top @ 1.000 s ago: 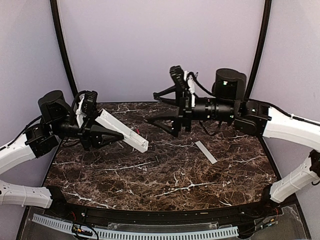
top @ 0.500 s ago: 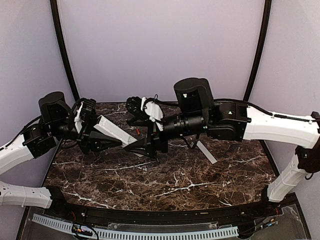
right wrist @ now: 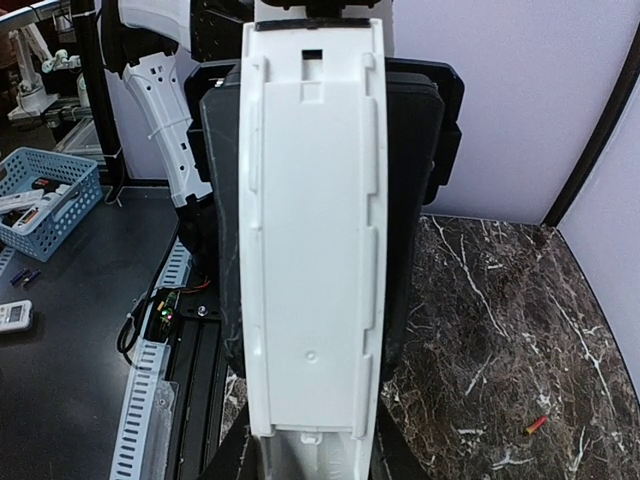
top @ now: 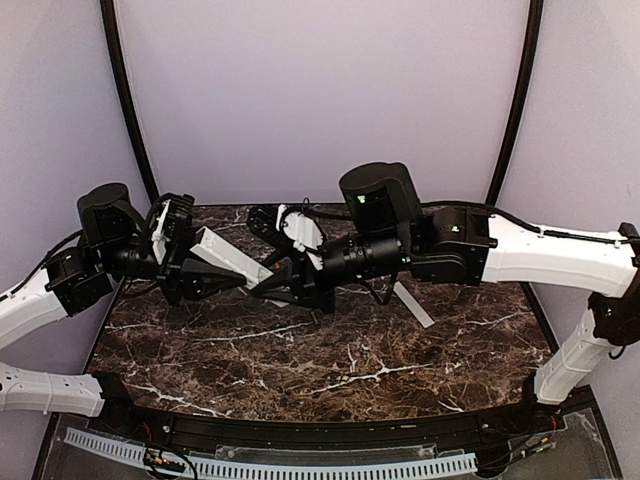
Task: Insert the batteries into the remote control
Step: Pass from the left arm to the right, then place the remote control without batteries at the center of the board, then pick up the battery at the center of the board, then adjust the remote control without batteries at the center of the board, then move the remote control without batteries to the center of the board.
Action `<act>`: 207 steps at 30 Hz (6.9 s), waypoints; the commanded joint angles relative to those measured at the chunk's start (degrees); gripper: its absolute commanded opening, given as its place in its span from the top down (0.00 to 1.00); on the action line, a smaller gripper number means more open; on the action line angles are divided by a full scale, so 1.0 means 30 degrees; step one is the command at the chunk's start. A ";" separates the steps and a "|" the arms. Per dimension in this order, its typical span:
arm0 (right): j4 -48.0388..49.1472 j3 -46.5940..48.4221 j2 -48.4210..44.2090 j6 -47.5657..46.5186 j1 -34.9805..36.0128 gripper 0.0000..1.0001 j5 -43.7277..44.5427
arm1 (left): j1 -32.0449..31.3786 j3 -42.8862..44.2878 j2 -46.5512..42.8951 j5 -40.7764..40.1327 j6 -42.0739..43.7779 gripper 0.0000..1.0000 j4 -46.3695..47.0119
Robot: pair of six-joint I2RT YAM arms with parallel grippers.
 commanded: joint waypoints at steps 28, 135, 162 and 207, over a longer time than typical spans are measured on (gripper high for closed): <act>-1.0055 -0.0243 0.7677 1.5193 -0.5452 1.00 0.9753 | 0.1079 0.2003 0.1435 -1.6727 -0.5611 0.01 -0.1867; -0.2590 -0.0180 1.0460 1.1306 -1.0844 1.00 0.1428 | 0.0401 0.4350 1.7299 -1.0062 1.0107 0.32 -0.1858; -0.3096 -0.1124 0.6441 0.9072 -0.9997 1.00 0.0469 | -0.0166 0.4084 1.7751 -0.7729 0.9564 0.17 -0.1570; -0.4740 -0.7073 -0.0567 0.4511 -0.7019 1.00 0.0821 | -0.1112 0.6257 1.9831 -0.5288 1.2415 0.54 -0.6681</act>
